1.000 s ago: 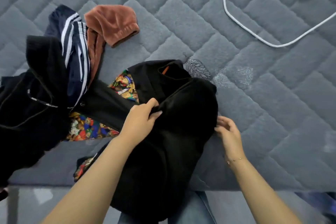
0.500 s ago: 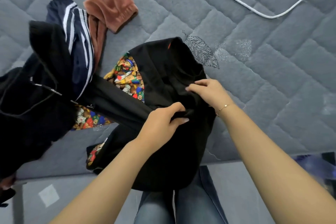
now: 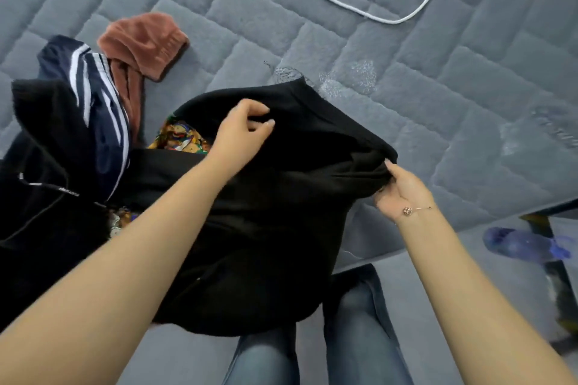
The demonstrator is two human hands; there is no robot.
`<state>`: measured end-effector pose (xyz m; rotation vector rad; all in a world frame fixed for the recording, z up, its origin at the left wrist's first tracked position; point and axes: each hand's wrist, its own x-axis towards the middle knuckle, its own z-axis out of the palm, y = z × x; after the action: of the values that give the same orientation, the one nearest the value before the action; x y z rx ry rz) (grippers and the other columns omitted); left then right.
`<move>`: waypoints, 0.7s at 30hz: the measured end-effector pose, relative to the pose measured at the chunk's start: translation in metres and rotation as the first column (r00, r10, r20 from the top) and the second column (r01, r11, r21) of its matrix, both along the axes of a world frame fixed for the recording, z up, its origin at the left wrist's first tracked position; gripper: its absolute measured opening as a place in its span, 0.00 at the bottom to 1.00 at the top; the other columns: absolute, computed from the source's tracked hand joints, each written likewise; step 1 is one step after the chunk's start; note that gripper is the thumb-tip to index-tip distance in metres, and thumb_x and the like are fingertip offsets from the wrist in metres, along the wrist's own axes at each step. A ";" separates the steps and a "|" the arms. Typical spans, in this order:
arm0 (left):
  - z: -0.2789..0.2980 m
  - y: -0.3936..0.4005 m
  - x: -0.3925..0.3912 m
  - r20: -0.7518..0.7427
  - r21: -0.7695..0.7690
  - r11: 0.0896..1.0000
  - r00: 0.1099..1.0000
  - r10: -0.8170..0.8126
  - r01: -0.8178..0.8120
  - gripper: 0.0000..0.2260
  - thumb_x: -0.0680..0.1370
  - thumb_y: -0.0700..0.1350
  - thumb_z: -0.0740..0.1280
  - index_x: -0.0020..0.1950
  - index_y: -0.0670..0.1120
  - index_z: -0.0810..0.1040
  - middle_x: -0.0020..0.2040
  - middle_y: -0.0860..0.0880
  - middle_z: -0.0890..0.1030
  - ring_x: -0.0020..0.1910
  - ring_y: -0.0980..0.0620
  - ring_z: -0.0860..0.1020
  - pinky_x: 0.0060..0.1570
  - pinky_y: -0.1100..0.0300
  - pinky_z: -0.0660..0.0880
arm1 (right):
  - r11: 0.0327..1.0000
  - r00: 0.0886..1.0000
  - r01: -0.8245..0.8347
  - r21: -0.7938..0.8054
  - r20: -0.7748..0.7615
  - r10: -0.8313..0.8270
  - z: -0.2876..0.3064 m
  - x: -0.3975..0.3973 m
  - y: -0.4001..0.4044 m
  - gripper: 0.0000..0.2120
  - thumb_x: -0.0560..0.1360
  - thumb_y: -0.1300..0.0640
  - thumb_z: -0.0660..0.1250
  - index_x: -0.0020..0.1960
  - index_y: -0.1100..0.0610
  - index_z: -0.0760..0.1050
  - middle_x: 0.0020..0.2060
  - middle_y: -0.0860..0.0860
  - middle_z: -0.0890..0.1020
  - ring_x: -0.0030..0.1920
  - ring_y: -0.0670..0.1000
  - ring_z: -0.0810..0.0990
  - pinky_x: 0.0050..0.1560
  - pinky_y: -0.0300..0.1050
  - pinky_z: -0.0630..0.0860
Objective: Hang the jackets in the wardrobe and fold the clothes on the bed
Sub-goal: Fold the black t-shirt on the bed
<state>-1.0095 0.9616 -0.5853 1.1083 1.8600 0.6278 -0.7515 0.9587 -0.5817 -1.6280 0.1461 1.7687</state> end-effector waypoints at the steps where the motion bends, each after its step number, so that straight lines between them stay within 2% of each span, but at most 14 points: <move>1: -0.006 0.021 -0.003 -0.129 0.024 0.999 0.991 -0.033 0.036 0.14 0.77 0.46 0.70 0.61 0.46 0.73 0.61 0.47 0.74 0.44 0.53 0.79 0.60 0.49 0.75 | 1.000 0.999 0.020 -0.012 -0.027 -0.021 -0.001 0.005 0.003 0.07 0.81 0.59 0.61 0.50 0.59 0.77 0.43 0.53 0.83 0.40 0.48 0.82 0.37 0.40 0.81; 2: -0.013 0.039 -0.003 -0.224 -0.010 0.995 0.969 -0.101 0.101 0.20 0.77 0.49 0.70 0.66 0.47 0.70 0.65 0.45 0.69 0.48 0.48 0.79 0.62 0.49 0.73 | 0.999 0.998 0.034 -0.018 -0.048 -0.035 -0.004 0.009 0.006 0.06 0.81 0.59 0.62 0.50 0.60 0.77 0.43 0.53 0.83 0.42 0.49 0.82 0.37 0.41 0.81; 4: -0.030 0.064 0.000 -0.296 -0.128 0.971 0.927 -0.230 0.200 0.33 0.76 0.54 0.71 0.76 0.51 0.59 0.72 0.44 0.58 0.58 0.40 0.76 0.67 0.49 0.68 | 0.999 0.994 0.053 0.002 -0.095 -0.052 -0.009 0.016 0.015 0.07 0.80 0.59 0.63 0.49 0.60 0.78 0.39 0.52 0.85 0.41 0.49 0.82 0.35 0.40 0.81; 5: -0.039 0.074 0.002 -0.309 -0.176 0.961 0.914 -0.261 0.215 0.38 0.75 0.55 0.71 0.79 0.53 0.53 0.75 0.44 0.53 0.63 0.40 0.74 0.67 0.50 0.68 | 0.998 0.990 0.067 0.017 -0.127 -0.064 -0.011 0.019 0.022 0.08 0.81 0.59 0.62 0.48 0.60 0.78 0.37 0.52 0.85 0.39 0.49 0.83 0.34 0.40 0.81; 6: -0.048 0.081 0.004 -0.313 -0.225 0.949 0.906 -0.284 0.219 0.39 0.76 0.56 0.71 0.79 0.53 0.52 0.76 0.43 0.53 0.66 0.40 0.72 0.65 0.51 0.69 | 0.996 0.985 0.079 0.029 -0.158 -0.074 -0.013 0.022 0.029 0.08 0.81 0.60 0.62 0.48 0.61 0.78 0.36 0.53 0.85 0.37 0.49 0.84 0.34 0.39 0.81; 7: -0.055 0.088 0.007 -0.313 -0.285 0.932 0.897 -0.311 0.224 0.35 0.76 0.56 0.70 0.79 0.52 0.57 0.76 0.43 0.59 0.65 0.41 0.72 0.59 0.53 0.73 | 0.996 0.980 0.085 0.038 -0.185 -0.077 -0.016 0.027 0.037 0.08 0.81 0.60 0.61 0.48 0.62 0.78 0.37 0.54 0.85 0.36 0.49 0.85 0.36 0.40 0.82; 8: -0.060 0.093 0.011 -0.297 -0.355 0.906 0.891 -0.342 0.230 0.28 0.77 0.55 0.69 0.75 0.49 0.66 0.72 0.42 0.68 0.62 0.42 0.74 0.51 0.56 0.74 | 0.995 0.975 0.088 0.043 -0.211 -0.077 -0.018 0.033 0.045 0.08 0.81 0.61 0.61 0.50 0.62 0.78 0.39 0.55 0.85 0.37 0.50 0.85 0.39 0.42 0.83; 9: -0.063 0.098 0.017 -0.274 -0.390 0.895 0.900 -0.339 0.218 0.21 0.78 0.54 0.68 0.67 0.45 0.75 0.65 0.40 0.76 0.57 0.43 0.77 0.45 0.59 0.72 | 0.995 0.970 0.086 0.046 -0.232 -0.073 -0.020 0.041 0.053 0.08 0.81 0.61 0.61 0.51 0.63 0.78 0.40 0.55 0.85 0.38 0.50 0.85 0.42 0.43 0.83; 11: -0.065 0.106 0.035 -0.256 -0.290 0.954 0.954 -0.154 0.076 0.13 0.80 0.49 0.67 0.55 0.40 0.81 0.53 0.37 0.82 0.48 0.44 0.78 0.45 0.56 0.69 | 0.996 0.971 0.061 0.058 -0.237 -0.045 -0.023 0.060 0.073 0.08 0.81 0.62 0.61 0.51 0.62 0.78 0.41 0.54 0.85 0.40 0.50 0.85 0.46 0.45 0.82; 13: -0.054 0.119 0.060 -0.222 -0.113 0.987 0.971 0.088 -0.115 0.11 0.80 0.47 0.66 0.52 0.39 0.81 0.49 0.38 0.82 0.46 0.47 0.76 0.53 0.51 0.72 | 0.993 0.977 0.023 0.118 -0.213 0.003 -0.021 0.084 0.095 0.08 0.80 0.62 0.61 0.52 0.62 0.79 0.43 0.54 0.86 0.44 0.50 0.84 0.49 0.43 0.80; 14: -0.045 0.131 0.075 -0.208 -0.042 0.986 0.967 0.147 -0.159 0.11 0.81 0.47 0.65 0.51 0.39 0.80 0.47 0.40 0.81 0.47 0.49 0.76 0.56 0.48 0.73 | 0.986 0.982 -0.007 0.166 -0.183 0.038 -0.019 0.099 0.107 0.08 0.80 0.62 0.62 0.52 0.61 0.79 0.45 0.54 0.86 0.46 0.50 0.84 0.50 0.43 0.80; 16: -0.026 0.165 0.108 -0.189 0.061 0.980 0.962 0.199 -0.191 0.10 0.81 0.46 0.64 0.51 0.40 0.79 0.48 0.40 0.81 0.48 0.50 0.75 0.57 0.49 0.72 | 0.957 0.990 -0.103 0.272 -0.065 0.125 -0.010 0.133 0.135 0.08 0.80 0.62 0.62 0.51 0.59 0.80 0.47 0.53 0.86 0.49 0.49 0.84 0.49 0.41 0.80; 18: -0.007 0.209 0.148 -0.194 0.144 0.977 0.964 0.183 -0.156 0.10 0.81 0.46 0.64 0.50 0.40 0.79 0.48 0.41 0.79 0.49 0.51 0.74 0.56 0.52 0.71 | 0.915 0.971 -0.227 0.334 0.154 0.184 0.001 0.174 0.169 0.09 0.80 0.61 0.63 0.47 0.55 0.82 0.45 0.51 0.86 0.47 0.48 0.83 0.48 0.40 0.80; 21: 0.021 0.290 0.225 -0.185 0.252 0.967 0.980 0.077 -0.029 0.08 0.80 0.45 0.65 0.50 0.42 0.79 0.44 0.49 0.76 0.50 0.51 0.74 0.54 0.57 0.69 | 0.867 0.853 -0.378 0.323 0.486 0.191 0.015 0.249 0.225 0.10 0.81 0.59 0.62 0.43 0.55 0.79 0.43 0.53 0.83 0.41 0.45 0.80 0.45 0.39 0.78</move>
<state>-0.7843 1.2512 -0.5643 1.3249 2.0219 0.8272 -0.5028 1.1833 -0.5664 -1.7419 -0.6798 1.4530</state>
